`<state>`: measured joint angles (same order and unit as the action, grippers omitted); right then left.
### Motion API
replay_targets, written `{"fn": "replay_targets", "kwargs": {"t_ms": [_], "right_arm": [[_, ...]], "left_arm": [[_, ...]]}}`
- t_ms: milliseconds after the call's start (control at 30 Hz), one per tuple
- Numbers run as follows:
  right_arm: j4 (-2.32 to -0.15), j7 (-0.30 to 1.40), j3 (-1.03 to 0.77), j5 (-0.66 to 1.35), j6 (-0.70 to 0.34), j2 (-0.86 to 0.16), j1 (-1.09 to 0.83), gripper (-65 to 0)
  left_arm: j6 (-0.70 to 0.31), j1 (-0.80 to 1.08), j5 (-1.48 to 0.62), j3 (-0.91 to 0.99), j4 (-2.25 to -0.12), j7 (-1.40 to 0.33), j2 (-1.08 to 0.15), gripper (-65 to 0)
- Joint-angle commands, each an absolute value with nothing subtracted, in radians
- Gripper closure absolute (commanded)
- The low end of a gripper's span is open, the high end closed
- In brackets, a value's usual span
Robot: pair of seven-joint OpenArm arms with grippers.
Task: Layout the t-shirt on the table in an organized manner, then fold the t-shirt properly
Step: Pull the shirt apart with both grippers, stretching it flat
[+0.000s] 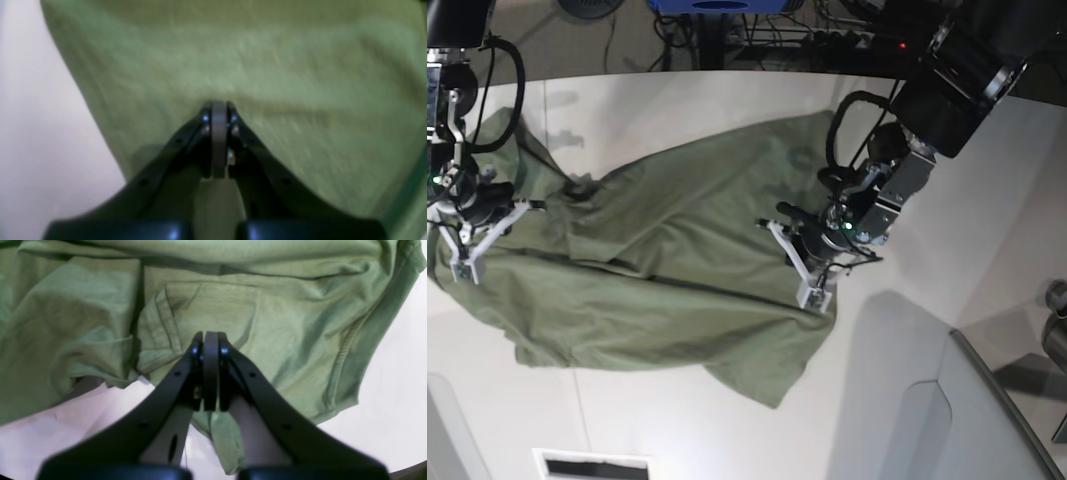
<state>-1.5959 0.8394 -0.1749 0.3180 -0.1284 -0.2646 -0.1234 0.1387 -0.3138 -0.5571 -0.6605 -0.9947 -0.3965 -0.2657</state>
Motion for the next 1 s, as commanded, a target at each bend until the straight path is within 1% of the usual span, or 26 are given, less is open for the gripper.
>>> {"fn": "replay_targets", "kwargs": {"t_ms": [0,267,400,533,600,667,767,867,967], "right_arm": [[-1.612,0.826,-0.179,0.323,-0.128,-0.275,-0.113,0.0],[-1.612,0.823,-0.182,0.323,-0.128,-0.277,-0.139,0.0],[-1.612,0.826,-0.182,0.323,-0.128,-0.277,-0.139,0.0],[-1.612,0.826,-0.183,0.323,-0.128,-0.28,-0.139,0.0],[-1.61,0.829,-0.183,0.323,-0.128,-0.282,-0.14,0.0],[-1.61,0.857,-0.183,0.323,-0.128,-0.282,-0.14,0.0],[-1.609,0.86,-0.183,0.323,-0.124,-0.278,-0.134,0.0],[-1.555,0.86,-0.245,0.323,-0.12,-0.268,-0.104,0.0],[-1.383,0.816,-0.269,0.323,-0.13,-0.277,-0.028,0.0]], "left_arm": [[0.162,-0.344,-0.547,-0.653,-0.96,-0.375,-0.278,0.0],[0.16,-0.536,-0.547,-0.656,-0.582,-0.206,-0.277,0.0],[0.16,-0.602,-0.547,-0.656,-0.545,-0.194,-0.28,0.0],[0.16,-0.604,-0.555,-0.647,-0.627,-0.219,-0.314,0.0],[0.16,-0.567,-0.555,-0.645,-0.737,-0.295,-0.338,0.0],[0.162,-0.496,-0.555,-0.645,-0.903,-0.36,-0.374,0.0],[0.165,-0.367,-0.555,-0.645,-1.104,-0.381,-0.432,0.0],[0.166,-0.248,-0.55,-0.618,-1.152,-0.38,-0.458,0.0],[0.166,-0.12,-0.549,-0.475,-1.159,-0.378,-0.461,0.0]]}}
